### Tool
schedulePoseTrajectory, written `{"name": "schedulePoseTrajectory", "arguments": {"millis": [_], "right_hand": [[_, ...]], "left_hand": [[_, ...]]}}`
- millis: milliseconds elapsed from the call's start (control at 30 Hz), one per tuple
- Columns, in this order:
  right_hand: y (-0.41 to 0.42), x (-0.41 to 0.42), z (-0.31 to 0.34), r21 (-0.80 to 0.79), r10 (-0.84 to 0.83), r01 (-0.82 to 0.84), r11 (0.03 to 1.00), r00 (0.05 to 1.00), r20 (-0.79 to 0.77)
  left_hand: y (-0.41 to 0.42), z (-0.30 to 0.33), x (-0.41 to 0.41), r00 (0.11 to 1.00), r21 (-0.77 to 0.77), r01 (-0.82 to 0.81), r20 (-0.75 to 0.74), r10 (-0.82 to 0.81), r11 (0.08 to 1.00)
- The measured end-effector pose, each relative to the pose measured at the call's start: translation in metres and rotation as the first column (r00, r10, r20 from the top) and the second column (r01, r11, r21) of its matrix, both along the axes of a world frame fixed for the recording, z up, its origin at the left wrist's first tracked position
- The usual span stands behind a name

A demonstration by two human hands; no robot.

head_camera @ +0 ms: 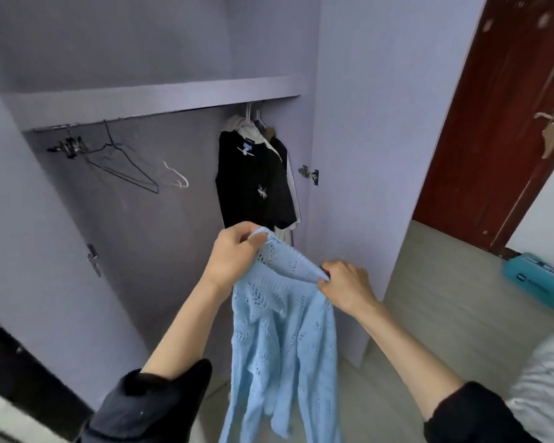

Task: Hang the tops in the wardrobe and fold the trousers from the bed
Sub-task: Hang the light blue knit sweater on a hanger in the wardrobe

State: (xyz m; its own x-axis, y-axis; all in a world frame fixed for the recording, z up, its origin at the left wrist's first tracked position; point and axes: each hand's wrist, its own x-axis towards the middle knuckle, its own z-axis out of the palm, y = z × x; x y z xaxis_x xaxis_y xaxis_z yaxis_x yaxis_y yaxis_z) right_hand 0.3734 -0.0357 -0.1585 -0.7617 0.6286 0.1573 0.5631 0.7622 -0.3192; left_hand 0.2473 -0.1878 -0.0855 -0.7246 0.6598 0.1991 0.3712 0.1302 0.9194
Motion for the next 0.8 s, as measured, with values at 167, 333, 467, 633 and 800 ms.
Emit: {"name": "schedulePoseTrajectory", "arguments": {"millis": [167, 333, 467, 633, 800], "right_hand": [[0.054, -0.034, -0.003, 0.025, -0.073, 0.072, 0.997, 0.997, 0.015], [0.117, -0.072, 0.004, 0.064, -0.149, 0.143, 0.988, 0.983, 0.103], [0.154, -0.12, 0.017, 0.092, -0.117, 0.114, 0.989, 0.993, 0.026], [0.193, -0.201, 0.022, -0.047, -0.091, 0.085, 0.995, 0.984, -0.156], [0.215, -0.27, 0.009, -0.117, -0.04, 0.021, 0.993, 0.985, -0.166]], "left_hand": [[0.025, 0.004, -0.047, 0.996, -0.046, -0.01, -0.093, 0.005, 0.999], [0.041, 0.003, -0.11, 0.996, -0.172, -0.025, -0.084, 0.011, 0.985], [0.046, -0.009, -0.167, 0.997, -0.301, 0.083, 0.022, -0.08, 0.95], [0.071, -0.038, -0.232, 0.99, -0.392, -0.13, -0.101, 0.098, 0.911], [0.088, -0.052, -0.289, 0.93, -0.338, -0.363, -0.188, 0.315, 0.869]]}}
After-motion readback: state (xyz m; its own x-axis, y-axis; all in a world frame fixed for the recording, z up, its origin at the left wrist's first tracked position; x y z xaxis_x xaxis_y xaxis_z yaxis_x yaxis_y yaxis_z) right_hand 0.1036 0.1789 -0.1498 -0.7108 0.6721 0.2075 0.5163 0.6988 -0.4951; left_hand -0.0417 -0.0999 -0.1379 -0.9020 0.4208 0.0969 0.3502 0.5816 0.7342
